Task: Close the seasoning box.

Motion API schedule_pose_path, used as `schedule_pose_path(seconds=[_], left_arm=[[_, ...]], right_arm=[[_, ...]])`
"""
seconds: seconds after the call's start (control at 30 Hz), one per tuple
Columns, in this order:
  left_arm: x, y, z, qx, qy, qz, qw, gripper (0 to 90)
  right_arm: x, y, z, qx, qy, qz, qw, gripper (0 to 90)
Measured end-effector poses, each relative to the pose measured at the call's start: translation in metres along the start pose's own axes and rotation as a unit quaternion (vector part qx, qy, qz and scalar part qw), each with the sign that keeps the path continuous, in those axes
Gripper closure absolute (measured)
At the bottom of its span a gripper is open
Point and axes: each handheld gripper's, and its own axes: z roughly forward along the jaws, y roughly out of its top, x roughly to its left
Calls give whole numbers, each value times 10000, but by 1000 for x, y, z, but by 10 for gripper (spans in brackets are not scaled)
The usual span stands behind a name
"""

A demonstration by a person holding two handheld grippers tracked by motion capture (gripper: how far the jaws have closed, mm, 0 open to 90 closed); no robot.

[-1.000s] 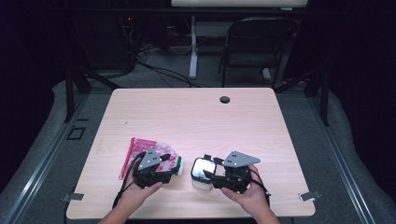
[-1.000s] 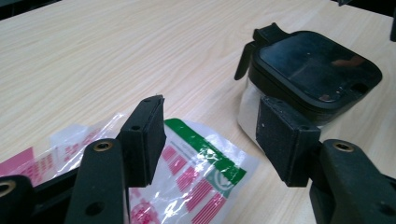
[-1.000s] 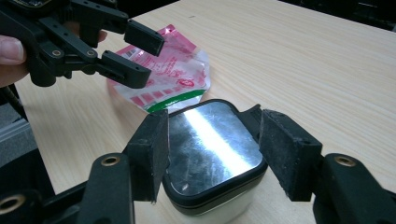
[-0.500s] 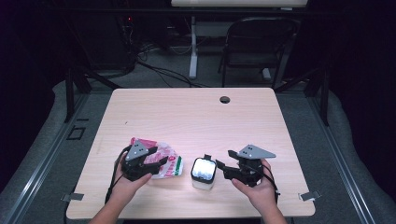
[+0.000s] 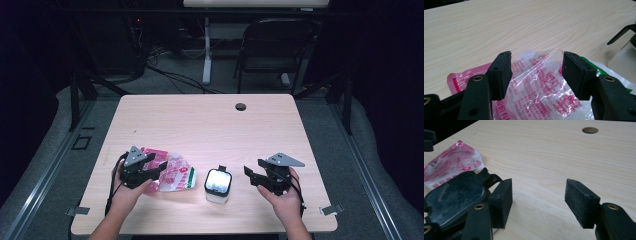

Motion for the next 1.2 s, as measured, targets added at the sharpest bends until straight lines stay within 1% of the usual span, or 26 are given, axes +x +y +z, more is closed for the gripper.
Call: schedule_pose_path(seconds=[0.1,0.2,0.23,0.3,0.37,0.4,0.53,0.57,0.6,0.63,0.77,0.8,0.9,0.93,1.03,1.07,1.2], left_arm=[[3,-1,0,72,60,-17,10000,414],[6,-3,1,63,143,-24,9999,411],[7,-3,1,76,152,-14,9999,410],[8,-5,2,72,187,-63,9998,408],[10,-6,2,106,202,-72,9997,406],[11,-7,3,90,226,-104,9996,406],[15,-10,4,122,298,-130,9994,402],[15,-10,4,122,298,-130,9994,402],[16,-11,4,161,328,-144,9992,401],[16,-12,5,122,355,-156,9992,401],[19,-14,5,205,405,-173,9988,396],[21,-16,6,192,446,-224,9986,395],[22,-16,6,235,488,-258,9982,389],[23,-17,6,255,554,-262,9978,388],[23,-18,6,245,534,-282,9979,385],[24,-20,7,278,546,-310,9976,384],[26,-22,9,312,541,-363,9974,384]], right_arm=[[-5,-3,2,35,-44,64,10000,387],[-8,-6,5,37,-89,132,9999,387],[-9,-6,5,97,-120,112,9998,387],[-10,-8,7,77,-152,161,9997,387],[-11,-10,9,155,-184,157,9996,387],[-11,-11,10,145,-200,168,9996,387],[-14,-15,16,292,-227,170,9992,387],[-14,-15,16,292,-227,170,9992,387],[-15,-17,19,314,-233,238,9990,387],[-17,-19,20,324,-250,263,9988,387],[-21,-22,22,401,-307,319,9982,387],[-21,-24,25,390,-340,374,9980,387],[-21,-25,27,415,-357,388,9977,387],[-21,-27,30,484,-390,328,9975,387],[-20,-29,33,524,-371,347,9973,387],[-19,-30,35,577,-370,329,9971,387],[-15,-30,37,641,-354,270,9970,387]])
